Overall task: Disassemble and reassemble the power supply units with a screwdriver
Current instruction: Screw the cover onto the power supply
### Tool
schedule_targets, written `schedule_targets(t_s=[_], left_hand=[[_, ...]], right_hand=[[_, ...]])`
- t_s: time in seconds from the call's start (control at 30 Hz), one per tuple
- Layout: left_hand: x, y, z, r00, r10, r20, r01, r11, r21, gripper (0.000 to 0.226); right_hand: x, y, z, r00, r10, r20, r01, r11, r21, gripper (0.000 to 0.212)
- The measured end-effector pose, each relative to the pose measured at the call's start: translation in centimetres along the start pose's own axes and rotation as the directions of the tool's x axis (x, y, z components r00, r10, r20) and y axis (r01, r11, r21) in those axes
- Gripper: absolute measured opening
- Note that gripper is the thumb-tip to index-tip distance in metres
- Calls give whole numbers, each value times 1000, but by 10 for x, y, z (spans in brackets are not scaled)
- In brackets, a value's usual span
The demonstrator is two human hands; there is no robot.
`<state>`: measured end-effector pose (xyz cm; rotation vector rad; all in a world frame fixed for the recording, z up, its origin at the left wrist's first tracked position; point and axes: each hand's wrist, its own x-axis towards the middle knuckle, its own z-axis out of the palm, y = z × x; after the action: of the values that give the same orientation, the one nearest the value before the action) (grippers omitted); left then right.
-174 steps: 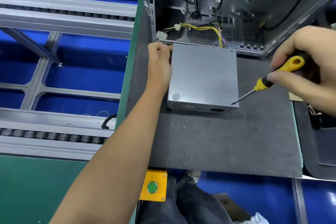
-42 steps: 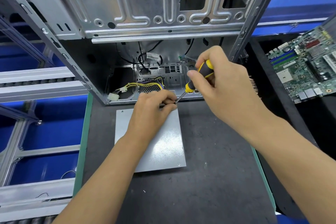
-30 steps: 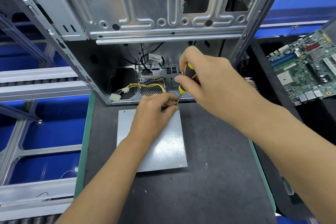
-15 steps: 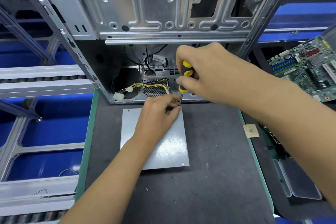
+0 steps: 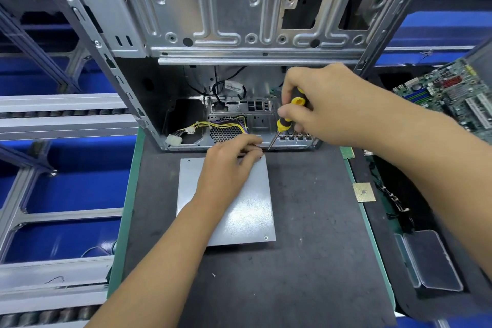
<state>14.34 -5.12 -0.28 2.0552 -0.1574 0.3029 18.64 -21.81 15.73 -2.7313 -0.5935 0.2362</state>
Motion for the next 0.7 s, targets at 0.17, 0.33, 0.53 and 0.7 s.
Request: schedule_targets(t_s=[0.17,0.33,0.53,0.7], left_hand=[[1,3,-7,954,-298,-17,253,835,-489,24],[1,13,-6,860,-458,225,391,306,-868,36],[3,16,-5,852,-464,244,402,280,-872,37],[5,17,-9,857,-452,248,415,320,-851,34]], right_hand=[[-16,27,5,964,128,-233,-39,936,351,10],[-33,49,22,918,288,-271,-34,740,672,15],[-34,55,30,919,314,-238,-33,664,747,8],[-30,57,30,923,294,-249,-7,661,751,8]])
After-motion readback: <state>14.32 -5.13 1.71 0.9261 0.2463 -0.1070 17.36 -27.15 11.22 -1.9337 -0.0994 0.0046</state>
